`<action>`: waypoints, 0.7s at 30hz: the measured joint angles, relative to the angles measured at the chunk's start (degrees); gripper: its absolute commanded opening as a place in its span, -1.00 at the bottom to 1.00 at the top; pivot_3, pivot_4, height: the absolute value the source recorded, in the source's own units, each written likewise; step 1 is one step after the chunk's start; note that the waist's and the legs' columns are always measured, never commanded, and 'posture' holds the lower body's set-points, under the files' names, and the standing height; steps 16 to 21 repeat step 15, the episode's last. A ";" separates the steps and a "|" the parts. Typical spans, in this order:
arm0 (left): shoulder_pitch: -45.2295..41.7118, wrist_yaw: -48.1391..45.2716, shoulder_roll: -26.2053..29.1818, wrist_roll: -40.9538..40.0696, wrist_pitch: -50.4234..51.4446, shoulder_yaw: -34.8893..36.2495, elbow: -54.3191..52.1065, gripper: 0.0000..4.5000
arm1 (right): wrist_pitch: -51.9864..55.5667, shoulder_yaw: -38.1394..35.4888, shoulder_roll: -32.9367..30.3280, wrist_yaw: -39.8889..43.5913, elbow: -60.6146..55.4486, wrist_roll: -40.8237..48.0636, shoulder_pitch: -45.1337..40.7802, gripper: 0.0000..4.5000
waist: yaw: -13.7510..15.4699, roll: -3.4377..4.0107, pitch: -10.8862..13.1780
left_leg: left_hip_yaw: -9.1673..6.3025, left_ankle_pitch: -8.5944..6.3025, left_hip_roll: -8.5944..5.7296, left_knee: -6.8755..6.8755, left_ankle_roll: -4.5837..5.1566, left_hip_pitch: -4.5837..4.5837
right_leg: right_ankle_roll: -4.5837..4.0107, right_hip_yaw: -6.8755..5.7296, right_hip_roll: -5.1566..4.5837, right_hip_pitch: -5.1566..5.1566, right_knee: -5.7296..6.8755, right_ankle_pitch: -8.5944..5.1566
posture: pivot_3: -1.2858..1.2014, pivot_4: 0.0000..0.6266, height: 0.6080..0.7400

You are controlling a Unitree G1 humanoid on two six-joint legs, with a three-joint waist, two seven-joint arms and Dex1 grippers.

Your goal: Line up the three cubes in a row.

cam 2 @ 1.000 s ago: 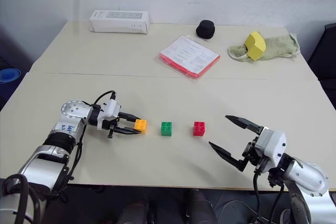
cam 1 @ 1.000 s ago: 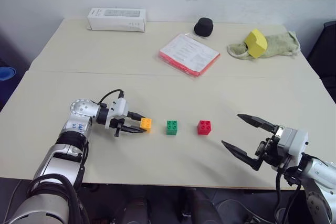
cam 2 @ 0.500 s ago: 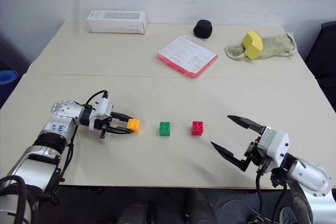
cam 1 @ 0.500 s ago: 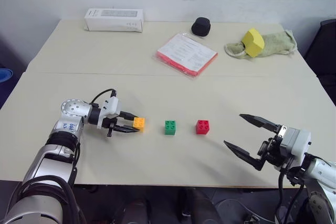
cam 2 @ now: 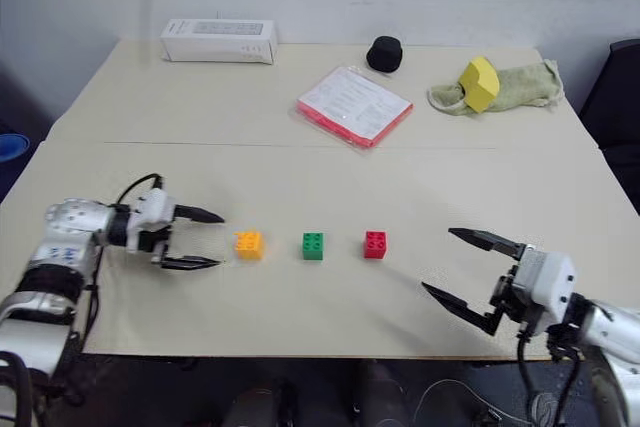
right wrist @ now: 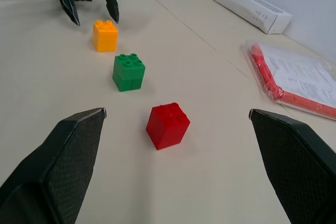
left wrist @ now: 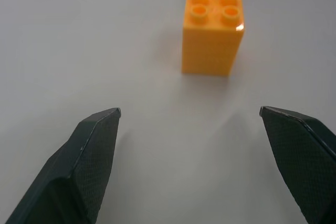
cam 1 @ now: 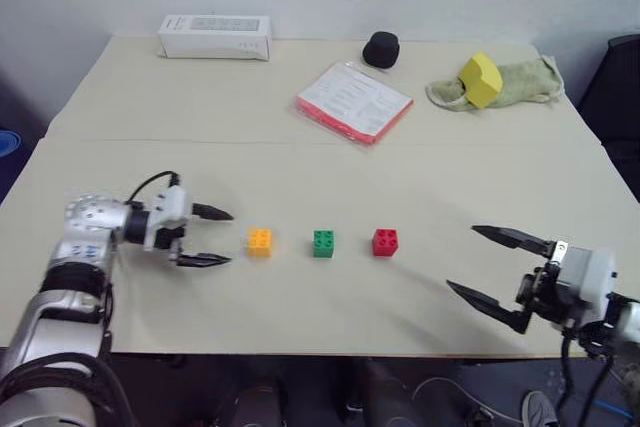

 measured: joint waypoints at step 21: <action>26.88 3.63 13.95 -7.56 21.19 19.77 -27.98 0.99 | 0.60 -5.79 -16.66 19.34 21.99 -1.00 -8.24 1.00 | 0.77 0.11 0.06 | 0.06 -0.08 0.00 -0.37 0.11 0.09 | -0.06 0.06 -0.05 -0.05 -0.11 -0.04 | 0.03 -0.52 1.00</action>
